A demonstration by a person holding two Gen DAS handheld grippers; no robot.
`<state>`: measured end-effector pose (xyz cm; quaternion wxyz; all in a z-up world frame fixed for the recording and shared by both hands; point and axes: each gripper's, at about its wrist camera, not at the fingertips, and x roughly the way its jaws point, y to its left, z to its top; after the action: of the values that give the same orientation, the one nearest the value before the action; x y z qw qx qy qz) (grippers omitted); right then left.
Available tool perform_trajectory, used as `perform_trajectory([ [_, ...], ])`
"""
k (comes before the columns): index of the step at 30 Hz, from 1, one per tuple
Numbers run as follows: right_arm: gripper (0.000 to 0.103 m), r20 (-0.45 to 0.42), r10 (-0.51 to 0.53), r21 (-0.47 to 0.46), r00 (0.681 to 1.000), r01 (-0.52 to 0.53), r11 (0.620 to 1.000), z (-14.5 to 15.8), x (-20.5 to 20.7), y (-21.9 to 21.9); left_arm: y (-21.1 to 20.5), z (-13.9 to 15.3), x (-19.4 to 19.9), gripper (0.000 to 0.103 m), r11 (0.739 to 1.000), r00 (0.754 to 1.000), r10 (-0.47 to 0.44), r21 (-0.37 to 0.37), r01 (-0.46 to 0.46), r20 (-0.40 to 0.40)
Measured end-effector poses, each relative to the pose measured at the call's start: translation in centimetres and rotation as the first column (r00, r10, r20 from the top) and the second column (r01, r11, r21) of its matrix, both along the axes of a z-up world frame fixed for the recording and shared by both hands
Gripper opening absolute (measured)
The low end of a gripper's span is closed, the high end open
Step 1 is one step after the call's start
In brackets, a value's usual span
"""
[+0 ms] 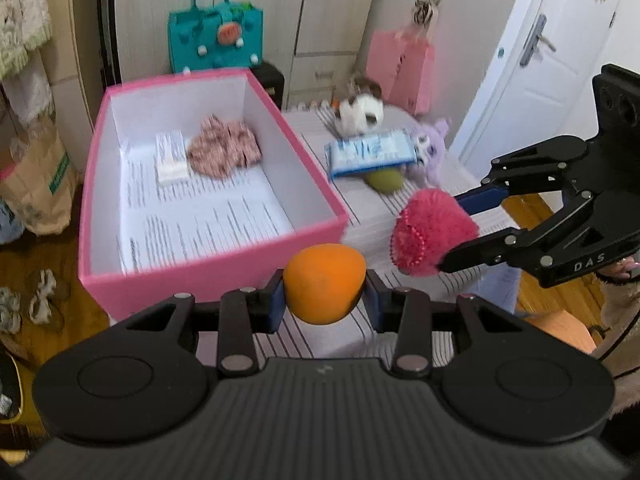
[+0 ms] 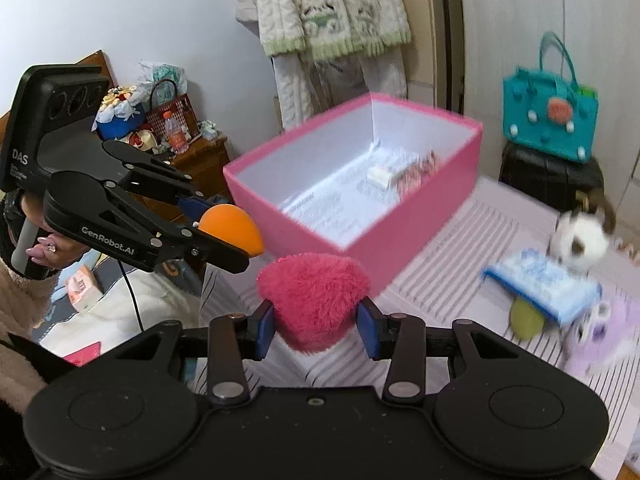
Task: Organize soft objects
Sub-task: 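Lift the orange sponge with the left tool while the right tool carries the heart toward the box, then open the left tool to drop the sponge into the box while the right tool releases the heart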
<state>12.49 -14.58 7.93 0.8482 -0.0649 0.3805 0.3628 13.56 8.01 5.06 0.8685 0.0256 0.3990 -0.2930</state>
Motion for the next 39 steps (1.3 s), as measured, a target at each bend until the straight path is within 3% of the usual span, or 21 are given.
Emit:
perform_trajectory([
  [6, 0.048, 0.138, 0.033, -0.017, 0.990, -0.030, 0.999, 1.5, 2.6, 1.7, 0.9, 0.9, 3.6, 0.038, 0.999, 0.998, 0.042, 0.006, -0.043, 0.035],
  [13, 0.049, 0.254, 0.099, -0.113, 0.962, -0.072, 0.991, 2.0, 8.3, 4.6, 1.2, 0.3, 10.6, 0.039, 0.985, 0.993, 0.104, 0.132, -0.111, 0.058],
  [17, 0.049, 0.244, 0.123, -0.167, 0.962, -0.083, 0.982, 1.6, 12.7, 6.4, 0.8, -0.9, 14.7, 0.039, 0.965, 0.991, 0.116, 0.230, -0.130, 0.073],
  [22, 0.049, 0.210, 0.132, -0.229, 0.969, -0.082, 0.970, 0.0, 17.5, 8.2, 1.1, -2.0, 19.1, 0.039, 0.948, 0.986, 0.119, 0.281, -0.147, 0.114],
  [27, 0.049, 0.193, 0.175, -0.325, 0.965, -0.106, 0.940, -2.0, 21.2, 10.3, 1.2, -2.8, 23.4, 0.040, 0.945, 0.992, 0.114, 0.302, -0.123, 0.047],
  [30, 0.049, 0.165, 0.203, -0.371, 0.965, -0.130, 0.920, -3.2, 23.0, 11.4, 0.7, -3.2, 24.2, 0.039, 0.914, 0.992, 0.084, 0.389, -0.115, 0.097],
  [36, 0.049, 0.131, 0.227, -0.427, 0.965, -0.152, 0.891, -4.6, 25.4, 12.7, 0.6, -3.4, 25.5, 0.039, 0.913, 0.994, 0.050, 0.398, -0.086, 0.099],
  [39, 0.049, 0.136, 0.217, -0.448, 0.967, -0.135, 0.884, -5.0, 26.1, 13.0, 0.5, -3.9, 26.2, 0.040, 0.908, 0.994, 0.077, 0.406, -0.104, 0.084],
])
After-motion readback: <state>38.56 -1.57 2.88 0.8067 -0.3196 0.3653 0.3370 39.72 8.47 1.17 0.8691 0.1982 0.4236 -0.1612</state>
